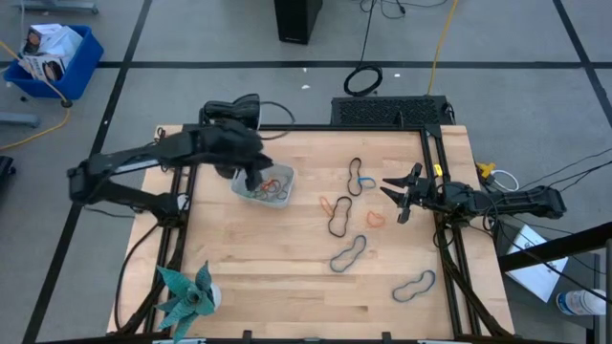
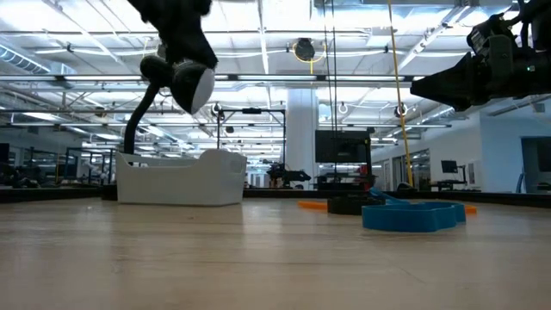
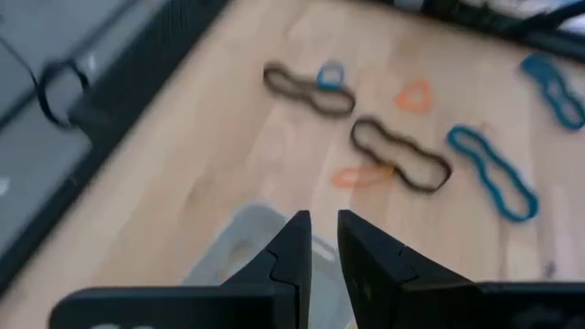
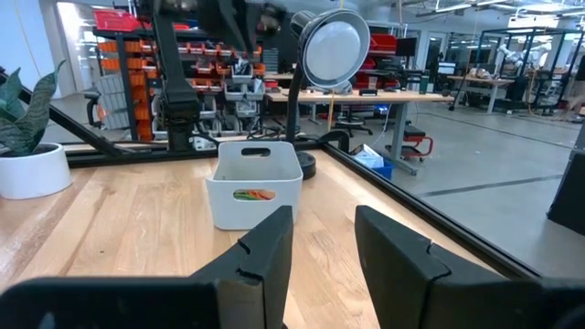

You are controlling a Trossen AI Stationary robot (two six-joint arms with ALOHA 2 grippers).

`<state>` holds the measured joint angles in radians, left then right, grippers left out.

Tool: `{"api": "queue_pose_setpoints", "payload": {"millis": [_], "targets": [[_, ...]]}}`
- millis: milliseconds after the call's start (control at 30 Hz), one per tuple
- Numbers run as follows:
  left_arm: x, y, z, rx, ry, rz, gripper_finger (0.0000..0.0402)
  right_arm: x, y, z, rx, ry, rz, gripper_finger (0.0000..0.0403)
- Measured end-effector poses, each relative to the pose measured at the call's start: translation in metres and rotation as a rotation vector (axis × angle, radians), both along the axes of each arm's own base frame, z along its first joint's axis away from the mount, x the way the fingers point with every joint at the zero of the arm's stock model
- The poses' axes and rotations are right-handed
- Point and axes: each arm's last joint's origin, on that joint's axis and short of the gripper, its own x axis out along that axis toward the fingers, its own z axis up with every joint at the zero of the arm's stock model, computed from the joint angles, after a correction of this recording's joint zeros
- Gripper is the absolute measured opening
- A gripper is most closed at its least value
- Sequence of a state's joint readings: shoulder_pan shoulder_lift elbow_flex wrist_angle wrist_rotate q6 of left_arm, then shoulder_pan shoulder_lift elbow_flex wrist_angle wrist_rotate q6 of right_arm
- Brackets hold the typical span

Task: Pick and place rubber bands into bin
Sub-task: Put the top black rubber band into the gray bin

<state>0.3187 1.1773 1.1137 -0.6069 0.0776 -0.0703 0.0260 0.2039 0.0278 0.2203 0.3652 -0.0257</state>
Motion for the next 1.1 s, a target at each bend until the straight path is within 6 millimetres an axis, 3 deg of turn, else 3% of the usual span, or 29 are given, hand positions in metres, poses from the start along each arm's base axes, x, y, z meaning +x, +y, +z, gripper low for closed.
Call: {"api": "queue_pose_setpoints", "payload": {"millis": [200,367,700,1100], "targets": [[-0.038,-0.013,0.033,0.093,-0.148,-0.028,0.0063,0.0,0.0,0.0,0.0,0.0,0.0,0.0116],[-0.064,-0.021,0.034,0.131,-0.207,-0.037,0.0063,0.0,0.0,0.0,0.0,0.0,0.0,0.0116],[-0.099,-0.033,-0.026,0.096,-0.281,-0.002,0.0063,0.0,0.0,0.0,-0.001,0.0,0.0,0.0116],[-0.118,-0.039,-0.093,0.057,-0.329,0.026,0.0063,0.0,0.0,0.0,-0.001,0.001,0.0,0.0116]]}}
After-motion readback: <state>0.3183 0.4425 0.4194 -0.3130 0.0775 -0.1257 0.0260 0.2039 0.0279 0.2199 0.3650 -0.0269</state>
